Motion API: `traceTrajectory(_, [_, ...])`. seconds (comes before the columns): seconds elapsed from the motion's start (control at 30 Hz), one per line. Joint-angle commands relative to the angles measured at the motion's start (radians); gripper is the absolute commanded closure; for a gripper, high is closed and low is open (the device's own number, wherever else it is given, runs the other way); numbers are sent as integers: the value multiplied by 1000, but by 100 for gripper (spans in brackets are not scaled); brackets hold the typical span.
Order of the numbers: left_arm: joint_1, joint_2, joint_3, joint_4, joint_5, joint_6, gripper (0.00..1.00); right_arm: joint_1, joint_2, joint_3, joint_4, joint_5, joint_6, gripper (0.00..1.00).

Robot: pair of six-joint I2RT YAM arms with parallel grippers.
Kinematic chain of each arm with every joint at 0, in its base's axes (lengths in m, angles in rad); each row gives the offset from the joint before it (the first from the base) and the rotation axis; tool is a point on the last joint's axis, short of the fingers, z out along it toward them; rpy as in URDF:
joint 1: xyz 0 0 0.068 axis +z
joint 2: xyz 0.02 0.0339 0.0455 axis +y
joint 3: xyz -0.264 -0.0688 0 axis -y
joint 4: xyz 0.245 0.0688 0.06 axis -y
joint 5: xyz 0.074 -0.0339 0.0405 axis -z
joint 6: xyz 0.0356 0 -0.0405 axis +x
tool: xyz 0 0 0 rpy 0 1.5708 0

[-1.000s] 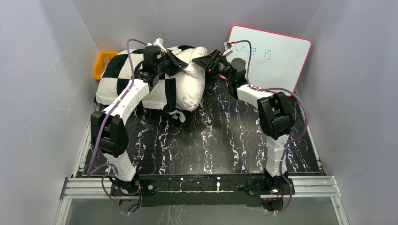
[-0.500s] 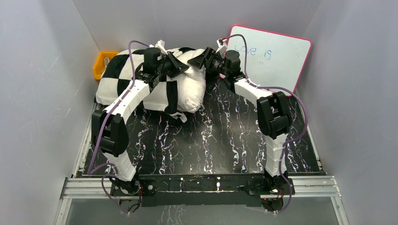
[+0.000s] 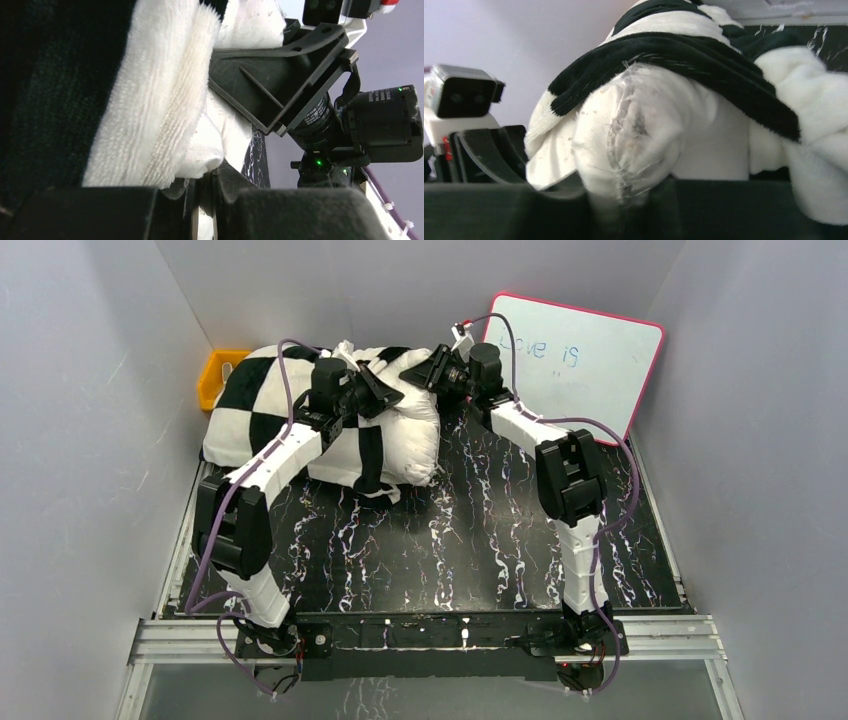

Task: Remove the pillowcase from the pillow
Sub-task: Remove the pillow from the pillowcase.

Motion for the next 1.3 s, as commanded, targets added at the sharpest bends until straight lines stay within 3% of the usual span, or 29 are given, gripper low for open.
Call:
traceTrajectory(0.0, [-39,-82,-5,37,103,23,100,52,-11,93,103,-85,11,94])
traceTrajectory(0.03, [-34,-88,-3,53,111,23,98,51,-17,96,79,-87,-2,100])
traceTrajectory(0.07, [-23,-96,-3,74,132,23,79,46,-28,92,58,-91,-23,100])
traceTrajectory(0.13, [9,-127,-4,115,187,24,30,32,-64,67,15,-92,-67,100])
traceTrajectory(0.17, [29,-151,-5,127,208,29,18,19,-89,43,5,-92,-86,100])
traceTrajectory(0.27, [71,-249,-7,111,209,109,4,-46,-164,-57,-15,-116,-111,100])
traceTrajectory(0.37, [77,-301,23,0,112,219,4,-101,-227,-116,-88,-179,-158,100])
traceTrajectory(0.5, [66,-246,135,-202,-111,343,8,-104,-323,-188,-225,-270,-313,100])
traceTrajectory(0.67, [-17,-143,214,-220,-105,495,15,-103,-467,-325,-303,-330,-399,100])
traceTrajectory(0.8, [-189,-54,276,-244,-280,708,15,-104,-571,-410,-338,-356,-424,100])
traceTrajectory(0.97, [-243,11,314,-229,-195,762,15,-103,-679,-456,-420,-368,-462,100])
traceTrajectory(1.1, [-249,29,319,-229,-270,766,29,-103,-733,-464,-484,-360,-500,100])
traceTrajectory(1.2, [-249,43,323,-238,-405,791,53,-104,-772,-469,-492,-377,-501,100])
traceTrajectory(1.27, [-245,48,321,-240,-485,820,62,-103,-809,-478,-512,-379,-500,100])
